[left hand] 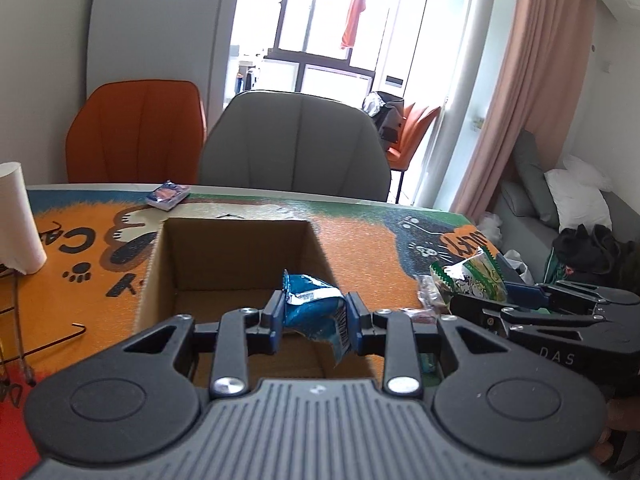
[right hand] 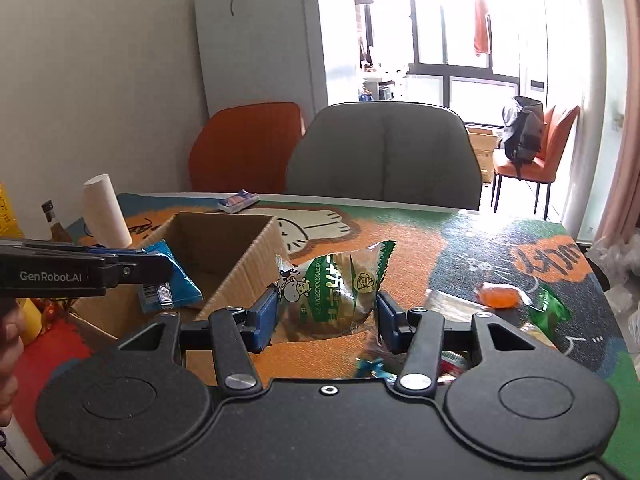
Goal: Organize snacks
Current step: 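Grasp blue chip bag with left gripper while right grasps green-wrapped bread, carry both to box, then open both grippers over the cardboard box to drop the snacks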
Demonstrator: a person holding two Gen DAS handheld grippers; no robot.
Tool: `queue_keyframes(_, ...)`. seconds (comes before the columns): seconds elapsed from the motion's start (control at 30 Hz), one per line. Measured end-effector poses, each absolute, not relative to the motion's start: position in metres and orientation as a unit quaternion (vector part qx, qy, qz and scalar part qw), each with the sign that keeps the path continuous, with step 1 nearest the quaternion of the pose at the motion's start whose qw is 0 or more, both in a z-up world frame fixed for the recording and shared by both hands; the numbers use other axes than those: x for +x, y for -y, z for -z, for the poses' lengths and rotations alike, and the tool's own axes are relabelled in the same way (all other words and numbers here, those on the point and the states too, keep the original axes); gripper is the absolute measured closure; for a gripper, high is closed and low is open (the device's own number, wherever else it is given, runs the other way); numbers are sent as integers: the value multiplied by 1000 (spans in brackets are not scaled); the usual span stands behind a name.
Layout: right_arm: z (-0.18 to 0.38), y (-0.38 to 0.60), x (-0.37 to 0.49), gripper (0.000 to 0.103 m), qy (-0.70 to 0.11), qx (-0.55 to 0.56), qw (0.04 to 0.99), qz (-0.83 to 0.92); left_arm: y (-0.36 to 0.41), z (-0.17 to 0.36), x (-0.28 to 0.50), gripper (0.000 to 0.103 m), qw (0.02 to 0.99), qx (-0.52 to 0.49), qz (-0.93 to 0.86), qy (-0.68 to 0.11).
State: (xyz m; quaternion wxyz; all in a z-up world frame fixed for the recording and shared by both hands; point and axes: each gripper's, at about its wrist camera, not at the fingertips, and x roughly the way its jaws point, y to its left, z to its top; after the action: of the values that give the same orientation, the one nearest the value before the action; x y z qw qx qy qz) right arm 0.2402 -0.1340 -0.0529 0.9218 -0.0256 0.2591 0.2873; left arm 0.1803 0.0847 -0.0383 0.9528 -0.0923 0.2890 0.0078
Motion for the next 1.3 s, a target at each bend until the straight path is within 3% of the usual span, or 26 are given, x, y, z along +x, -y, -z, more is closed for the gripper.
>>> queue_keyframes(0.37,52,95,239,54,-264,-42,914,-304,-122,51,180,71,944,-124,-35,-305)
queue_keyframes(0.7,50,67,242,54,-266,-45,907,-325,-147,49,170,47,941,-141,-61,-301)
queue_keyframes(0.87,49,57,239,53,-270,-44,898,-346,-153,48,166,41,940,-144,-73,-302)
queue_keyframes(0.93,49,54,239,44,-277,-47,894,-349,-154,48,165,35,938,-145,-78,-304)
queue_keyframes(1.13,47,69,236,31,-271,-40,903,-330,-153,48,163,16,935,-148,-88,-309)
queue_keyframes(1.3,50,91,237,25,-273,-29,911,-307,-142,46,165,10,934,-144,-93,-313)
